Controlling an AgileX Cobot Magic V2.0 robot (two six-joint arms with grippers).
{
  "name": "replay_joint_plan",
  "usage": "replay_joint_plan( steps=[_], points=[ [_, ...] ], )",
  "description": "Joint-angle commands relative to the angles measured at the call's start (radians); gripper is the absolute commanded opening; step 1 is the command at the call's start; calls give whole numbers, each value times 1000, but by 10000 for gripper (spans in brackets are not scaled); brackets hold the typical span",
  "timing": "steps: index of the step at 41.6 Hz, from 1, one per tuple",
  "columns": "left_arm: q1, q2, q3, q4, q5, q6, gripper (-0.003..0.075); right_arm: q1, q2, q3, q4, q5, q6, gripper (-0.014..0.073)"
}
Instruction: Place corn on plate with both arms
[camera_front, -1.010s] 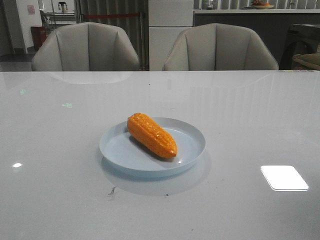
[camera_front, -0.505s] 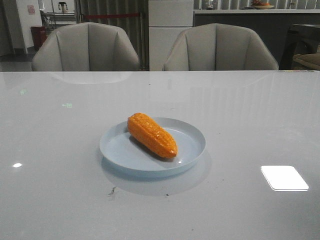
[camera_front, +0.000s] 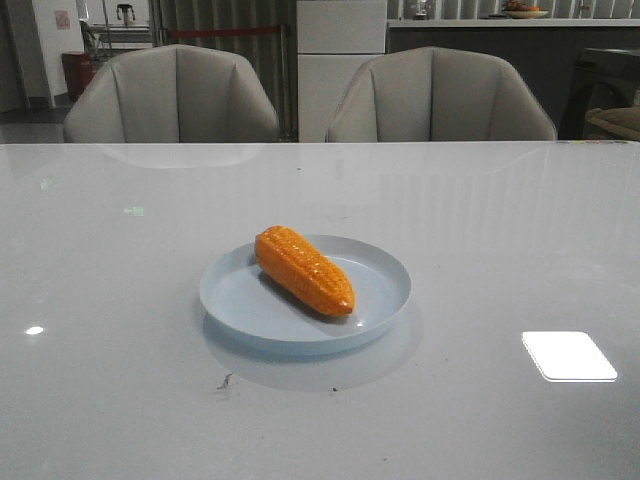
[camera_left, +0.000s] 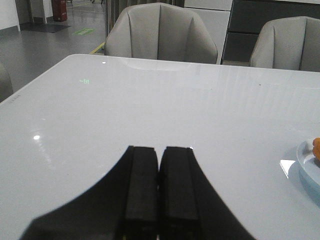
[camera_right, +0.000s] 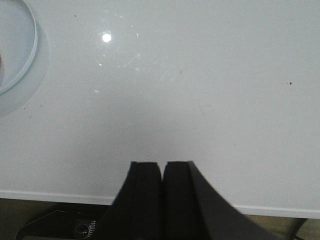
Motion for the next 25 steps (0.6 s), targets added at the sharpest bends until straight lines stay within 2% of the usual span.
replay_joint_plan(
  steps=[1, 25],
  points=[
    [1, -20, 36, -11, -76, -11, 92, -7, -9, -23, 2, -52, -2, 49],
    [1, -18, 36, -11, -76, -11, 92, -7, -10, -23, 2, -40, -2, 49]
  ],
)
